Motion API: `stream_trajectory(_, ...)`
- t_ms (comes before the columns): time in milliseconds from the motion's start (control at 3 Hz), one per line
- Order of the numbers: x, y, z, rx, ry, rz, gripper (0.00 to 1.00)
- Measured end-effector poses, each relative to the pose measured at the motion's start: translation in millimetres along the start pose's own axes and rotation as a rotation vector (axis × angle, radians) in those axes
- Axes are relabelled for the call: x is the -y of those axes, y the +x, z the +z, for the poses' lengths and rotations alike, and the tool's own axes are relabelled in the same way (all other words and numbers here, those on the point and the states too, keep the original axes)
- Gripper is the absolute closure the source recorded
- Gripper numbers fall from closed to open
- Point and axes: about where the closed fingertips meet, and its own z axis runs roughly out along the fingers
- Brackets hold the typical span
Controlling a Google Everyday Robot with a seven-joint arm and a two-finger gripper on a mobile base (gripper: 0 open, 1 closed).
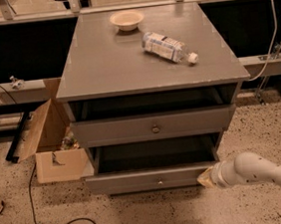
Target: Close middle drawer
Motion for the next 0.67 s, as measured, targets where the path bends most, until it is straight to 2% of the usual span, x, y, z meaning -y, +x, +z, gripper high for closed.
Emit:
stream_trajectory(333,17,-16,9,0.064,0.009,-0.059,1.0)
stream_trajectory(667,37,-24,24,0.106,-0.003,-0.089,1.0)
